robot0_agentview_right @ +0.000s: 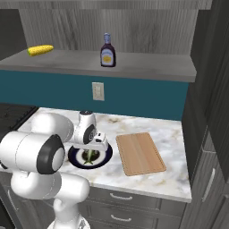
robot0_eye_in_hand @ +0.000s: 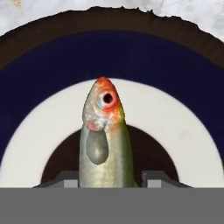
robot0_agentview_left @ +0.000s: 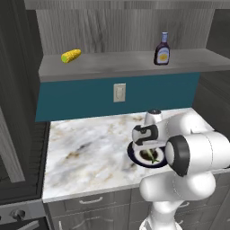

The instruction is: Pick the fish from the plate and place it on the cutting board. Then pick the condiment bottle from the cabinet and place it next to the cutting board.

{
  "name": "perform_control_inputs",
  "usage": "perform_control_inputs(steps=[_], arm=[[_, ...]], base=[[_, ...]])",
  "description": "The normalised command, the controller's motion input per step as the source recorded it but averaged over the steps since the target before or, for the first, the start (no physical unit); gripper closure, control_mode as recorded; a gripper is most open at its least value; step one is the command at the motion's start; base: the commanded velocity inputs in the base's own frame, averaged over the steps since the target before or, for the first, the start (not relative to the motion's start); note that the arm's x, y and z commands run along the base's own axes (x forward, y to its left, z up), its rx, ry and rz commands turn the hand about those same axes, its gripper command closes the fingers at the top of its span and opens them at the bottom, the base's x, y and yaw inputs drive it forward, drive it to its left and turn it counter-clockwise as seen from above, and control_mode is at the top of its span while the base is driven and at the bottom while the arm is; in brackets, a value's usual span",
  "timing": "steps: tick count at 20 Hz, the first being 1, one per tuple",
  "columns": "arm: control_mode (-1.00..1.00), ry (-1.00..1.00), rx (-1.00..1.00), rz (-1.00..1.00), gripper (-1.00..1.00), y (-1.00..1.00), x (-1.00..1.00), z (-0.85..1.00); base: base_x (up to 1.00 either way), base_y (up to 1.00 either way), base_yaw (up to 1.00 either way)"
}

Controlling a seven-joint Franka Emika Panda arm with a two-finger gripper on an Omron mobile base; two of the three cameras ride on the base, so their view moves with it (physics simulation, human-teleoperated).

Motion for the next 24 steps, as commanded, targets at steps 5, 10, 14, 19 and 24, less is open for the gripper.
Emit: perform_control_inputs(steps=[5,10,14,19,24], arm=[[-1.00,-0.02,0.00,0.00,1.00,-0.03,-0.07,0.26],[-1.00,-0.02,0.00,0.00,1.00,-0.02,-0.03,0.40],[-1.00,0.00,0.00,0.00,1.00,-0.04,-0.01,0.35],[-1.00,0.00,0.00,0.00,1.00,-0.11,0.00,0.23],[-1.00,0.00,0.00,0.00,1.00,-0.26,0.00,0.18]], base=[[0.00,0.00,0.00],[0.00,0.00,0.00],[0.00,0.00,0.00],[0.00,0.00,0.00],[0.00,0.00,0.00]])
